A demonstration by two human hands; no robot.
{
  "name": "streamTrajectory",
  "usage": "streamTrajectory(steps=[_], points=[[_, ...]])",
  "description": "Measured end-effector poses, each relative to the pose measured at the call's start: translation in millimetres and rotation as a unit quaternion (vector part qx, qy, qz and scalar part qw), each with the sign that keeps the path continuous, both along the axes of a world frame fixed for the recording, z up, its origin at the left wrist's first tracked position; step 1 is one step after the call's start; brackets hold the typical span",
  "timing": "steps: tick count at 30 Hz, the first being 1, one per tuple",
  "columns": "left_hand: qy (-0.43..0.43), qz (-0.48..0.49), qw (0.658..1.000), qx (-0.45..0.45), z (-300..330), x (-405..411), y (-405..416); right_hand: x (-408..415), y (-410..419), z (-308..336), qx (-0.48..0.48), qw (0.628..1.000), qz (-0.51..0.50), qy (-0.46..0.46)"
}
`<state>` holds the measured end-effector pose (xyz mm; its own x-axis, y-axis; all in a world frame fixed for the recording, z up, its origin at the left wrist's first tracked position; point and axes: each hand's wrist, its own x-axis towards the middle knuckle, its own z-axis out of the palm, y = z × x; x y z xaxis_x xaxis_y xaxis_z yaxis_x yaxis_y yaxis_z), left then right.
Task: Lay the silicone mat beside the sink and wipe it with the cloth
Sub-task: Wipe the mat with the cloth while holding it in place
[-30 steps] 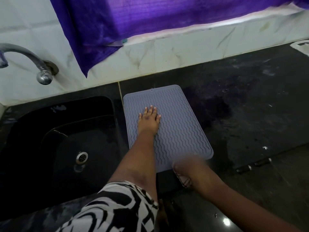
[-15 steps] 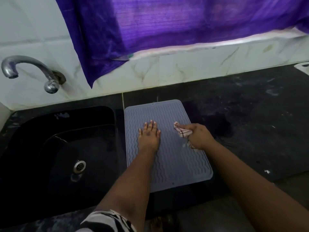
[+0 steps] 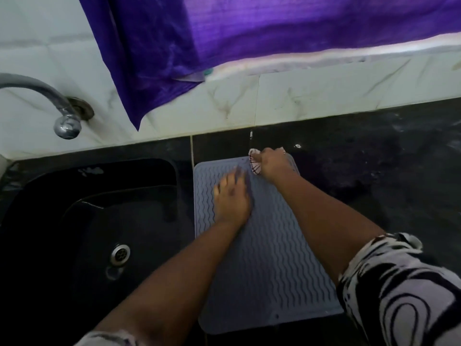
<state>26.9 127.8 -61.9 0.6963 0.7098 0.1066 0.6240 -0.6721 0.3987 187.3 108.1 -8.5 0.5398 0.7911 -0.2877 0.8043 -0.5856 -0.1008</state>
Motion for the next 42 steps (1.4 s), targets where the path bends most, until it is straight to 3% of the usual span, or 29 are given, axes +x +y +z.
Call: streamTrajectory(steps=[4, 9, 12, 14, 17, 20, 24, 26, 30, 34, 36, 37, 39, 40, 42], points=[[0.027, -0.1, 0.994, -0.024, -7.7, 41.1, 38.1, -7.2, -10.0, -20.7, 0.027, 1.0, 0.009, -0.012], [-0.015, -0.062, 0.997, -0.053, -28.4, 44.9, 43.2, -36.9, -64.6, -15.3, 0.089, 0.992, -0.024, 0.082], [-0.029, -0.058, 0.997, -0.046, -29.3, 46.5, 43.7, -64.9, -108.4, -5.7, 0.019, 0.995, 0.0, 0.099], [-0.03, -0.054, 0.997, -0.046, -28.7, 46.1, 42.6, -60.7, -109.8, 5.4, -0.035, 0.986, -0.037, 0.16], [-0.028, -0.054, 0.997, -0.039, -27.2, 45.0, 41.0, -29.7, -80.2, 27.5, 0.066, 0.964, -0.103, 0.236], [-0.036, -0.053, 0.997, -0.03, -26.1, 44.4, 41.3, 0.6, -34.2, 24.8, 0.162, 0.956, -0.141, 0.2], [-0.032, -0.047, 0.998, -0.03, -27.8, 46.1, 41.8, -9.9, -12.9, -6.5, 0.024, 0.995, -0.066, 0.076], [-0.025, -0.04, 0.998, -0.041, -28.0, 47.3, 42.6, -26.5, -35.7, -15.1, 0.025, 0.999, -0.018, 0.031], [-0.019, -0.039, 0.998, -0.05, -24.9, 47.7, 41.6, -76.6, -108.2, -19.3, 0.019, 0.999, -0.021, 0.046], [-0.011, -0.047, 0.998, -0.048, -16.4, 42.0, 36.6, -102.5, -157.0, -9.9, 0.039, 0.981, -0.085, 0.167], [-0.018, -0.059, 0.998, 0.004, -10.5, 38.0, 32.0, -97.9, -151.1, 9.2, 0.139, 0.934, -0.146, 0.296], [-0.02, -0.067, 0.997, 0.032, -8.9, 37.7, 28.0, -89.5, -142.5, 13.7, 0.174, 0.928, -0.153, 0.292], [-0.026, -0.069, 0.996, 0.048, -6.5, 38.1, 16.4, -65.9, -114.2, 11.2, 0.186, 0.952, -0.117, 0.212], [-0.022, -0.062, 0.997, 0.033, -6.0, 37.4, 10.7, -59.7, -100.6, 8.9, 0.164, 0.959, -0.094, 0.211], [-0.001, -0.055, 0.998, 0.001, -11.8, 31.5, 3.3, -57.7, -85.6, -4.7, 0.093, 0.989, -0.039, 0.105]])
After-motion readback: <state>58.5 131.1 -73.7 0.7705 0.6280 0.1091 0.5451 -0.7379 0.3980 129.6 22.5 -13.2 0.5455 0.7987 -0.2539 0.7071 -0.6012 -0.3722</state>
